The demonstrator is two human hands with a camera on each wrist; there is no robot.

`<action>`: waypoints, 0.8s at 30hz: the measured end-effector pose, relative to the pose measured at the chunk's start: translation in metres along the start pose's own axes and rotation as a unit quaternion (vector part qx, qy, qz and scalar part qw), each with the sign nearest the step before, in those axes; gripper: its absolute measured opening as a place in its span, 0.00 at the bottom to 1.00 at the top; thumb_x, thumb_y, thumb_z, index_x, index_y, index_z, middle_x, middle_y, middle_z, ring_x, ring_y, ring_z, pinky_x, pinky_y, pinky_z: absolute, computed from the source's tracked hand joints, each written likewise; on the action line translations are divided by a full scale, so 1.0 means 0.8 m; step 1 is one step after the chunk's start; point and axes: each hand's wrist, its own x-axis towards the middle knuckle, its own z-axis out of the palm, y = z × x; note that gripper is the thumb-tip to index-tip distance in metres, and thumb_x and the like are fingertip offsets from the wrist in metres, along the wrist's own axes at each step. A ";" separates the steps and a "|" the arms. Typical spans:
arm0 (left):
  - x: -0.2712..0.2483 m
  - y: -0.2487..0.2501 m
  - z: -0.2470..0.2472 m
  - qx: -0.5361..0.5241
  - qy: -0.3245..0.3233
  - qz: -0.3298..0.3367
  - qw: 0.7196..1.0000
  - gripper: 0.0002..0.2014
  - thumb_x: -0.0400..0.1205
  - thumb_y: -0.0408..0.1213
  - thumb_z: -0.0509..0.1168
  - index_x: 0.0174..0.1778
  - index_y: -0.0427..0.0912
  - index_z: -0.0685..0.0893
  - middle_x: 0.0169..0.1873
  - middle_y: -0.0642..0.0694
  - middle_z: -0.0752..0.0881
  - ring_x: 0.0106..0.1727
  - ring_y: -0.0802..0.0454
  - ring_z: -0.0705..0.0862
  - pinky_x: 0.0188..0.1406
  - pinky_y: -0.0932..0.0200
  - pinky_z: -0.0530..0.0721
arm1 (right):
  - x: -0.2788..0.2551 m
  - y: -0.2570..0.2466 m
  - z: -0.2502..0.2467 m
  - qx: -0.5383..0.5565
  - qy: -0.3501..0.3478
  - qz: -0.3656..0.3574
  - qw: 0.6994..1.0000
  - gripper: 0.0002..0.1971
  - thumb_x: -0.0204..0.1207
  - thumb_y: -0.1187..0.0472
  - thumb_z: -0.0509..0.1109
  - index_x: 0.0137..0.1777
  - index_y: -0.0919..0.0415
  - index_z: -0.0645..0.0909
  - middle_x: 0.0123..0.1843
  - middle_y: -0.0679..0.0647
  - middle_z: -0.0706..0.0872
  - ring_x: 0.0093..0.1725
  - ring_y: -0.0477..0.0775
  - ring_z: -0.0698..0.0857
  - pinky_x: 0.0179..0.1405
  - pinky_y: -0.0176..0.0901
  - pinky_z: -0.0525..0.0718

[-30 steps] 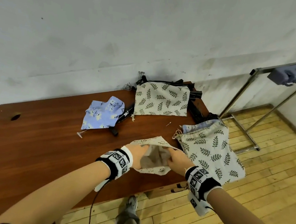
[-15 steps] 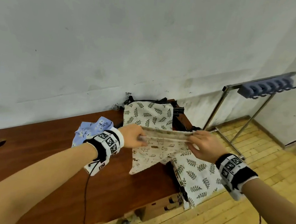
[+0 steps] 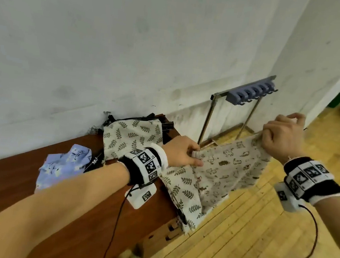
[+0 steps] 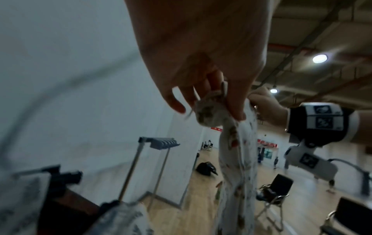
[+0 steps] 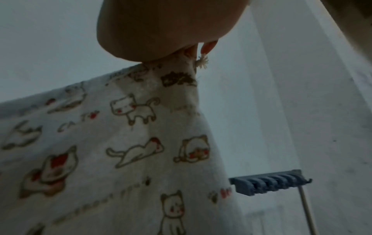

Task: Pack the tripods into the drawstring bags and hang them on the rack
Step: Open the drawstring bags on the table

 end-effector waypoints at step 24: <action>0.041 -0.331 0.061 -0.089 -0.007 -0.260 0.961 0.11 0.82 0.30 0.62 0.56 0.43 0.85 0.56 0.45 0.87 0.59 0.48 0.84 0.62 0.57 0.80 | -0.008 -0.225 0.341 0.056 -0.432 0.103 0.894 0.18 0.80 0.60 0.58 0.69 0.56 0.73 0.67 0.57 0.81 0.67 0.62 0.76 0.64 0.62 0.74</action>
